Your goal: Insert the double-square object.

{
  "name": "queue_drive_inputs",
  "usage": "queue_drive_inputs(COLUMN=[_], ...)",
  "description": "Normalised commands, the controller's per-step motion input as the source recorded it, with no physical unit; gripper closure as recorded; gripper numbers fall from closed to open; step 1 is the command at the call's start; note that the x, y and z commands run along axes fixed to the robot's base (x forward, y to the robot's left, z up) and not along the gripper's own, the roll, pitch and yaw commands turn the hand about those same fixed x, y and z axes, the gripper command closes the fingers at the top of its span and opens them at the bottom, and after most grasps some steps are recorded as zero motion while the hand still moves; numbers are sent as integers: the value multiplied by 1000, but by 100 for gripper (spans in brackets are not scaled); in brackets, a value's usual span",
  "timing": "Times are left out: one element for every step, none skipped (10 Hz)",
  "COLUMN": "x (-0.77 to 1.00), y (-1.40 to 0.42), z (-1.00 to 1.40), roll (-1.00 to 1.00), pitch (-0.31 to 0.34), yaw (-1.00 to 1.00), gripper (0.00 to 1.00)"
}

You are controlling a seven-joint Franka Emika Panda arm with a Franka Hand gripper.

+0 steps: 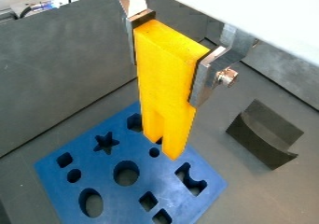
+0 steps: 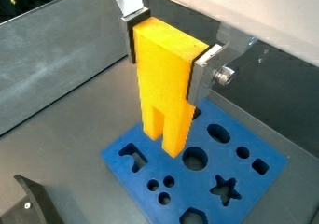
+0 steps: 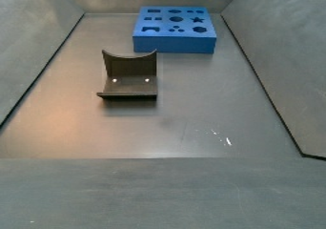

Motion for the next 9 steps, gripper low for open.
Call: queue_drive_inputs(x=[77, 263, 446, 577, 623, 637, 620, 577, 546], y=[-89, -203, -260, -266, -266, -246, -226, -206, -186], z=[-197, -314, -351, -343, -317, -317, -294, -300, -309], roll=[-27, 0, 0, 0, 0, 0, 11, 16, 9], pitch=[-29, 0, 34, 91, 121, 99, 83, 47, 17], yaw=[0, -49, -109, -149, -143, -137, -129, -123, -109], gripper=[100, 100, 100, 100, 100, 100, 100, 100, 100])
